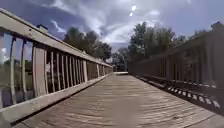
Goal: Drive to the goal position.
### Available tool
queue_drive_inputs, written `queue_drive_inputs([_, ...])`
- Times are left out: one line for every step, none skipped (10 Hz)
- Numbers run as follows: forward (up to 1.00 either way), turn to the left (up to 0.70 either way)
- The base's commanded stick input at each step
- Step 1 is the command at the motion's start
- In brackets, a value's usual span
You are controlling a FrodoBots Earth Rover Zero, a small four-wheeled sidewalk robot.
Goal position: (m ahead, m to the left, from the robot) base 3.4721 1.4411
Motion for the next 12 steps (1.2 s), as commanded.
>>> queue_drive_inputs([0.70, 0.00])
queue_drive_inputs([0.70, 0.00])
queue_drive_inputs([0.70, 0.00])
queue_drive_inputs([0.70, 0.00])
queue_drive_inputs([0.70, 0.00])
queue_drive_inputs([0.70, 0.00])
queue_drive_inputs([0.70, 0.00])
queue_drive_inputs([0.70, 0.00])
queue_drive_inputs([0.70, 0.00])
queue_drive_inputs([0.70, 0.00])
queue_drive_inputs([0.70, 0.00])
queue_drive_inputs([0.70, 0.00])
